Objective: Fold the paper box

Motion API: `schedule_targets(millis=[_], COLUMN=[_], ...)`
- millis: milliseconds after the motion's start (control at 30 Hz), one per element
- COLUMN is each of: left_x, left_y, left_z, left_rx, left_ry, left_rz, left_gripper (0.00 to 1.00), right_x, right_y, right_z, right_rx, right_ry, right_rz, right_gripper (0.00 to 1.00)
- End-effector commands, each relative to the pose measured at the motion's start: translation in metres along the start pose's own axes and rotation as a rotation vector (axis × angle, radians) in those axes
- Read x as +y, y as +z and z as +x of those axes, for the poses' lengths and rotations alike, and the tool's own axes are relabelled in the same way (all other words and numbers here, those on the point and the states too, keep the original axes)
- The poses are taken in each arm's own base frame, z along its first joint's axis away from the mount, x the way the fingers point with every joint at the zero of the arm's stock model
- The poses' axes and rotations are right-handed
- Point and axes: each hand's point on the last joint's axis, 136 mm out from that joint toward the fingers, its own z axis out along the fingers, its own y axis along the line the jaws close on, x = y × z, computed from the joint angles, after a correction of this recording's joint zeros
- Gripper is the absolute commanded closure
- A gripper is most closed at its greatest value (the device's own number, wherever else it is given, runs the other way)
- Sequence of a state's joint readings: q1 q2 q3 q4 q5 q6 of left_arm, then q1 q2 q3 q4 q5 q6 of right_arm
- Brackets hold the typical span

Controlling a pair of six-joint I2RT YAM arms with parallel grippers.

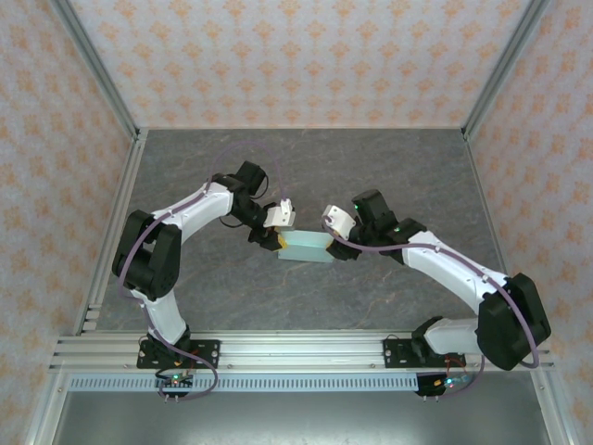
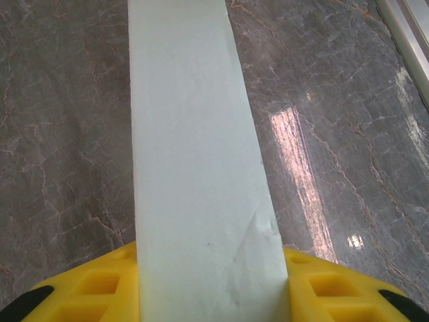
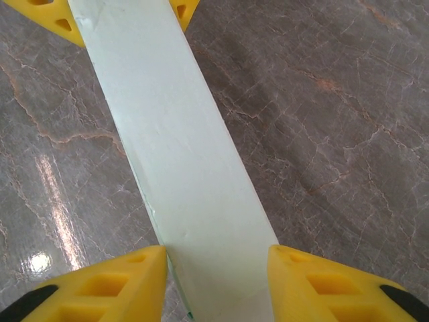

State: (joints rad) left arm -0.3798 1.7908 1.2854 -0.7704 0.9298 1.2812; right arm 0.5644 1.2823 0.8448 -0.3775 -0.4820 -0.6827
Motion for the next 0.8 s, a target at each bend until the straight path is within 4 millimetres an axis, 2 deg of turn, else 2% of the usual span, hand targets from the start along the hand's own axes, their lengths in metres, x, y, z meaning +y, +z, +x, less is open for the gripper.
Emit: schedule_targets(millis=[0,233,567,767], left_x=[0.004,0.005,0.009,0.012], left_y=[0.003,0.003,0.003,0.004], left_z=[0.005,0.006,0.012,0.014], left_rx=[0.047,0.056,0.092,0.108], left_ry=[-0.001,0.0,-0.029,-0.056], left_rz=[-0.003,-0.003,-0.016,-0.022], left_gripper=[0.62,0.62,0.59,0.56], right_x=[-0.009,-0.017,-0.022,-0.012], right_y=[-0.009,-0.015,-0.016,-0.022], right_z=[-0.017,-0.023,-0.02,-0.027], right_rx=[-0.031,-0.042,-0.039,-0.106], right_ry=[-0.023,-0.031,-0.028,0.002], right_rz=[0.047,0.095,0.13,0.094], right_gripper=[0.6,0.67,0.69,0.68])
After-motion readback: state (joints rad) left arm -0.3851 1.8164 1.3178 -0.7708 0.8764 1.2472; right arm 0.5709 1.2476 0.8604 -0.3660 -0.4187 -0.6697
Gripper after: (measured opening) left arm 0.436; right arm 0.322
